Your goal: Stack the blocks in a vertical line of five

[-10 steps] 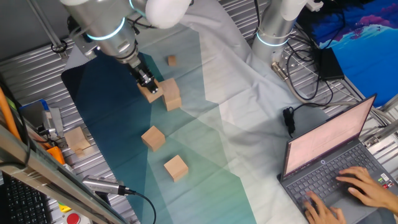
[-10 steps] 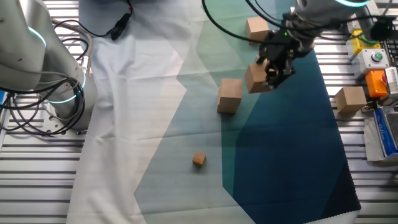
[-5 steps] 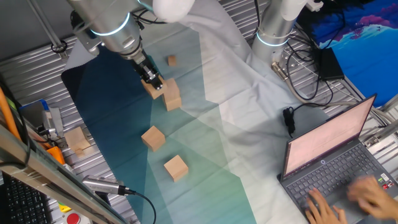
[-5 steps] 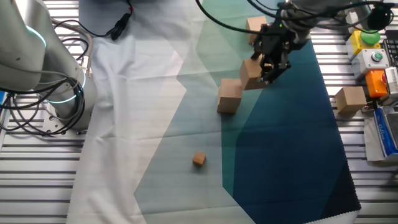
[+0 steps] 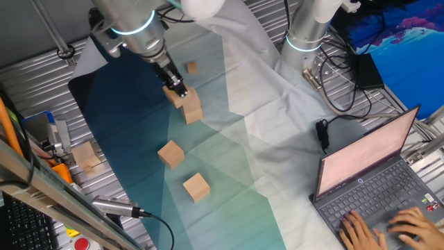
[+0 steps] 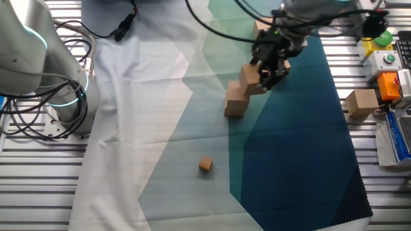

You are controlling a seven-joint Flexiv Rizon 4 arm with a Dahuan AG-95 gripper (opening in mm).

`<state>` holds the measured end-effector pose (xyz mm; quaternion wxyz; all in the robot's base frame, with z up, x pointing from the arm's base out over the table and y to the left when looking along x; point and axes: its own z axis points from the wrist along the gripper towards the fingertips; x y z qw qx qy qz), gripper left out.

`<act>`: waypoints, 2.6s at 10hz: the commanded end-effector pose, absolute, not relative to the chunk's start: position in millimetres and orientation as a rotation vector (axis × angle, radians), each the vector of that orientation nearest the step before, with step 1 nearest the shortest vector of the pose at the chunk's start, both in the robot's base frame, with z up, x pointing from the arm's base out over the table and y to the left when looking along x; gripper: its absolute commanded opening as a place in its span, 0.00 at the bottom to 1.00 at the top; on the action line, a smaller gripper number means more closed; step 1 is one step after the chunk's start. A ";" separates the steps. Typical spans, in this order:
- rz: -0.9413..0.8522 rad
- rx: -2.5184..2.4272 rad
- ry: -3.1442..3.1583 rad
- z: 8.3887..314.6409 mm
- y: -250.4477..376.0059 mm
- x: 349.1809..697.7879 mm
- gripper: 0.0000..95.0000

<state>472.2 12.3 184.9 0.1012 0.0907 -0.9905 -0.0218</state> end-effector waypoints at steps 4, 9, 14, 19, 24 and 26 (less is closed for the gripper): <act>-0.060 0.229 -2.940 181.3 13.2 454.6 0.00; -0.069 0.219 -2.945 175.2 9.0 454.8 0.00; -0.064 0.155 -2.937 173.4 7.7 455.2 0.00; -0.063 0.168 -2.935 171.5 7.0 453.4 0.00; -0.071 0.144 -2.936 172.0 7.3 453.1 0.00; -0.083 0.131 -2.938 172.1 7.3 453.4 0.00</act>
